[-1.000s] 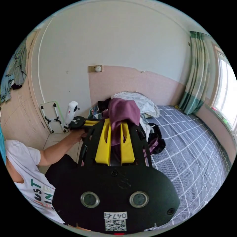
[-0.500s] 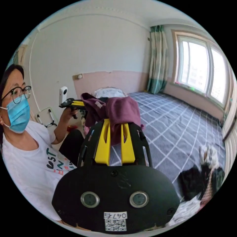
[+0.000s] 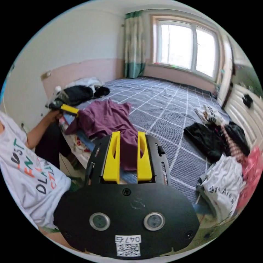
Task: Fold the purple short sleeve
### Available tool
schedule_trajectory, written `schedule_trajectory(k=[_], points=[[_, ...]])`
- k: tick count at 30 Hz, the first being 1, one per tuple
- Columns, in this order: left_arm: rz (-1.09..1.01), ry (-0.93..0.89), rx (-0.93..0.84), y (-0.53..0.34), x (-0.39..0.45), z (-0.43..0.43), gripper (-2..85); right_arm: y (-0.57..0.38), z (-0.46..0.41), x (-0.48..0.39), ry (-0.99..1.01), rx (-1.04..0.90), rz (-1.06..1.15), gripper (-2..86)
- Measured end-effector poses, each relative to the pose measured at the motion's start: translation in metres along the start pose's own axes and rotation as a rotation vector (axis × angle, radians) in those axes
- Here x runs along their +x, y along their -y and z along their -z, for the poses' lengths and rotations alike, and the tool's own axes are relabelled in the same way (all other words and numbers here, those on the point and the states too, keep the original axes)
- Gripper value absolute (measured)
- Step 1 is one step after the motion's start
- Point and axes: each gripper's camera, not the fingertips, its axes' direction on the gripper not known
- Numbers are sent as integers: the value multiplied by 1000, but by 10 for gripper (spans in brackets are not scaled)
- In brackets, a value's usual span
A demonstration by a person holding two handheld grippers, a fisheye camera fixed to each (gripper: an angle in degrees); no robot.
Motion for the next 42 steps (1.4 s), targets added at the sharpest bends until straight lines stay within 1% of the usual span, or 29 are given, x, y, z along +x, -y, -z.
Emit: schedule_trajectory(k=[1, 2, 4, 7, 9, 11, 12, 14, 15, 16, 18, 19, 21, 22, 23, 25, 26, 27, 30, 32, 33, 35, 37, 40, 42], points=[[-38, 41, 24, 1, 11, 5, 48, 2, -10, -18, -12, -44, 111, 52], [-78, 88, 42, 1, 23, 10, 61, 2, -16, -27, -21, -71, 164, 49], [-123, 158, 46, 1, 41, 14, 82, 0, -40, -60, -40, -173, 364, 36], [-131, 258, 8, -1, 60, 15, 108, -7, -63, -86, 8, -233, 527, 25], [-97, 273, -13, -2, 62, 14, 115, -10, -73, -86, 41, -239, 554, 21], [-55, 218, -13, -2, 61, 13, 121, -8, -82, -75, 48, -265, 543, 15], [-49, 184, -6, -1, 60, 13, 122, -5, -89, -63, 9, -306, 522, 8], [-34, 19, 54, 5, 58, 15, 127, 0, -93, -39, -63, -355, 460, 1], [-38, -7, 69, 9, 58, 15, 126, 4, -90, -18, -82, -341, 361, -2], [-60, -16, 83, 16, 61, 12, 122, 6, -82, 4, -76, -308, 250, -3], [-130, 57, 72, 31, 69, 5, 107, 1, -70, 31, -68, -254, 102, -3], [-198, 118, 56, 42, 77, -2, 93, -7, -63, 44, -78, -225, 35, -2], [-326, 112, 36, 59, 87, -14, 88, -22, -55, 54, -125, -204, -15, 3], [-403, 45, 46, 68, 90, -18, 93, -29, -45, 54, -134, -163, 14, 9], [-434, -21, 62, 77, 88, -20, 102, -31, -39, 52, -126, -130, 42, 12], [-471, -94, 59, 91, 84, -25, 123, -39, -16, 34, -48, 12, 225, 33], [-503, -125, 48, 99, 83, -29, 140, -41, -13, 30, -26, 28, 269, 38], [-520, -139, 42, 102, 82, -31, 148, -44, -11, 20, 21, 37, 354, 47], [-601, -269, -30, 116, 82, -51, 186, -53, -13, 0, 125, -37, 540, 59], [-640, -393, -104, 126, 78, -68, 193, -56, -17, -10, 125, -77, 628, 62], [-645, -399, -116, 128, 77, -72, 190, -57, -21, -17, 114, -108, 684, 63], [-672, -352, -147, 135, 75, -82, 175, -56, -31, -25, 82, -175, 746, 65], [-702, -337, -181, 140, 77, -90, 167, -56, -45, -32, 34, -296, 816, 64], [-764, -338, -258, 145, 83, -104, 162, -62, -54, -35, -37, -375, 859, 34], [-793, -299, -279, 145, 88, -109, 152, -65, -54, -33, -90, -386, 860, 19]])
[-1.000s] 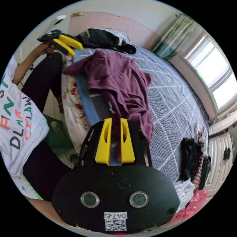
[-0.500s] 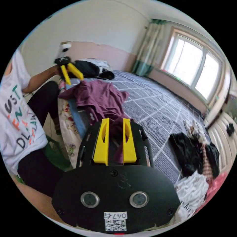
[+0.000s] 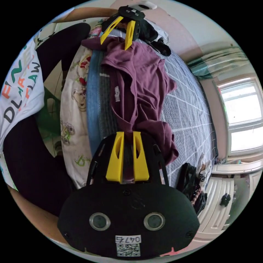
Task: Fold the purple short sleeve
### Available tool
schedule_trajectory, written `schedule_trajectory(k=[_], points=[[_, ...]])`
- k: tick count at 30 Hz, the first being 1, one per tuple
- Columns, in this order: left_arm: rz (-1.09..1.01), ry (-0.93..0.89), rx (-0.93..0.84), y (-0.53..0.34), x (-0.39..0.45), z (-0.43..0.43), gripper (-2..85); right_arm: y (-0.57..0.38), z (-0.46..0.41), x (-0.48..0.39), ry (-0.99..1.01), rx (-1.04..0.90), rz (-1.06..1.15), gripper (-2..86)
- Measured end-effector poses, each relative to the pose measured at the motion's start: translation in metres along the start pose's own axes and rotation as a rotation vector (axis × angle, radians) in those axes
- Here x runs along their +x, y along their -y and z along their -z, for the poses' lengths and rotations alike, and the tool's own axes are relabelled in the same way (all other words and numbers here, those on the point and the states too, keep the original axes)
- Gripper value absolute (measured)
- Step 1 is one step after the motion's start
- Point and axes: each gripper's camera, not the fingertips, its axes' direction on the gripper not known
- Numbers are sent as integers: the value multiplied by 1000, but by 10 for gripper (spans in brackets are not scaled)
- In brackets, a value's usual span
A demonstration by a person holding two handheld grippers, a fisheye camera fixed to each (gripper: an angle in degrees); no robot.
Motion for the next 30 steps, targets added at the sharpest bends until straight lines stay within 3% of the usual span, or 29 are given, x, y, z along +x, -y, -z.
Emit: schedule_trajectory(k=[5, 12, 20, 26, 30], points=[[-27, 182, -62, 12, 9, -10, 92, -32, 23, 17, 75, 158, -185, 7], [-51, 213, 0, 28, 20, -12, 74, -98, 64, 35, 127, 516, -474, 6], [-9, 150, 108, 51, 48, 2, 141, -114, 81, 32, 91, 533, -540, 6], [-79, 378, 41, 80, 84, -31, 84, -123, 99, 27, 46, 559, -582, 6], [-74, 414, 72, 80, 93, -37, 50, -128, 112, 24, 37, 583, -595, 6]])
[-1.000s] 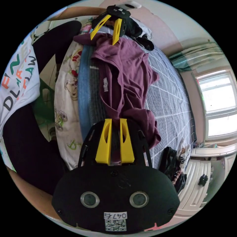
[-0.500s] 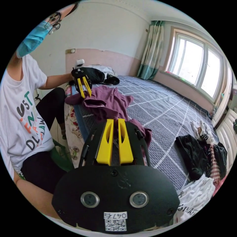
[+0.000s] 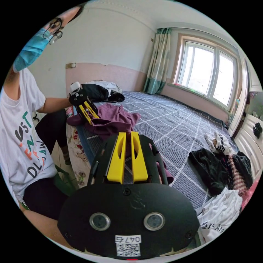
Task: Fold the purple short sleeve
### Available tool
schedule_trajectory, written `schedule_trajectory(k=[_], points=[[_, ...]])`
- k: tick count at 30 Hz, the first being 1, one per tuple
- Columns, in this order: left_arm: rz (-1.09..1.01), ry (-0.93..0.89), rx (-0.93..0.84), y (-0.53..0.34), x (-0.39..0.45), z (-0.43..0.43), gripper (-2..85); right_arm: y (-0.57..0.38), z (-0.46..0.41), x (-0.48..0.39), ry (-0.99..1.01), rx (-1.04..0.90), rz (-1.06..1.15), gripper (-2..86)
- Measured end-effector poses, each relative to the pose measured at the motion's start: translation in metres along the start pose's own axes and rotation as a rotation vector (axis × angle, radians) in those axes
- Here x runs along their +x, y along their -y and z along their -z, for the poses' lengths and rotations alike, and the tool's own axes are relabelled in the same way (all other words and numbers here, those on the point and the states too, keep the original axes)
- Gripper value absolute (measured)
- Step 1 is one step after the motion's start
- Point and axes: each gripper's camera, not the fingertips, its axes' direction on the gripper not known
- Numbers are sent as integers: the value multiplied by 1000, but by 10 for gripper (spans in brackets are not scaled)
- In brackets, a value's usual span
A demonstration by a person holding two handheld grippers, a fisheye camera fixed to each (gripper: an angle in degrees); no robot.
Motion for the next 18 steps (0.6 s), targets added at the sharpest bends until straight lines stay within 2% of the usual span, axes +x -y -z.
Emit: schedule_trajectory(k=[4, 9, 13, 18], points=[[83, -16, -6, -6, -2, 7, 8, 4, 10, -6, -3, 10, 1, 6], [231, 90, -17, -9, -11, 52, -5, 12, 19, -14, -18, 29, -15, 6], [347, 269, 57, -8, -16, 128, -7, 42, 32, -22, -50, 62, -78, 5], [329, 565, 1, 7, -9, 204, -7, 122, 61, -45, -163, 79, 48, 4]])
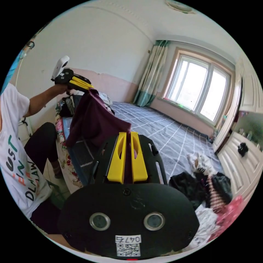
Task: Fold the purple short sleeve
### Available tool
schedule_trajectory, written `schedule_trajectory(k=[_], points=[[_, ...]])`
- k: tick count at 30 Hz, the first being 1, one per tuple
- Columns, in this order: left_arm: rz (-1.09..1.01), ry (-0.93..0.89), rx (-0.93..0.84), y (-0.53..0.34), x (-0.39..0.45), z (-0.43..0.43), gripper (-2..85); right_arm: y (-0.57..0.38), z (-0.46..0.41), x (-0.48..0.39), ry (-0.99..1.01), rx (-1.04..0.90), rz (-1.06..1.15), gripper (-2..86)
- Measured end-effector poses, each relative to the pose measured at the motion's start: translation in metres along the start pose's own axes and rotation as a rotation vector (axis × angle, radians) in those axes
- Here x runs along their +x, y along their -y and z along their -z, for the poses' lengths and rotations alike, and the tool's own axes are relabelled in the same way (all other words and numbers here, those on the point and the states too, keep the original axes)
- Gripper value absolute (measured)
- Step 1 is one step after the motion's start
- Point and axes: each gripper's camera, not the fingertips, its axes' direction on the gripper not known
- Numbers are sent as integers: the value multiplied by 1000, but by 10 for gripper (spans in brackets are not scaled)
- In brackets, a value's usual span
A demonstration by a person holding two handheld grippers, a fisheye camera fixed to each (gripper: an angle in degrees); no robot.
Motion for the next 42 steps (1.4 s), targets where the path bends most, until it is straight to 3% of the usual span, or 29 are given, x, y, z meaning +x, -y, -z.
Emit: schedule_trajectory(k=[4, 9, 18, 21, 24, 27, 32, 42], points=[[100, 75, -29, 18, -57, 43, -7, 91, 29, -1, -77, 5, 117, 4], [277, 185, 65, 33, -125, 129, -8, 184, 85, -8, -145, 82, 173, 3], [192, 699, 205, 77, -133, 286, -8, 280, 212, -69, -529, 328, 325, 1], [213, 661, 219, 90, -153, 302, -8, 307, 232, -70, -587, 325, 326, 1], [264, 499, 198, 102, -185, 290, -8, 329, 223, -52, -568, 257, 303, 1], [272, 377, 121, 112, -214, 239, -8, 339, 180, -24, -539, 155, 283, 1], [226, 205, -122, 120, -246, 58, -7, 327, 56, 41, -411, -12, 191, 1], [281, -175, -557, 81, -246, -363, -2, 208, -336, 170, -223, -478, -28, 4]])
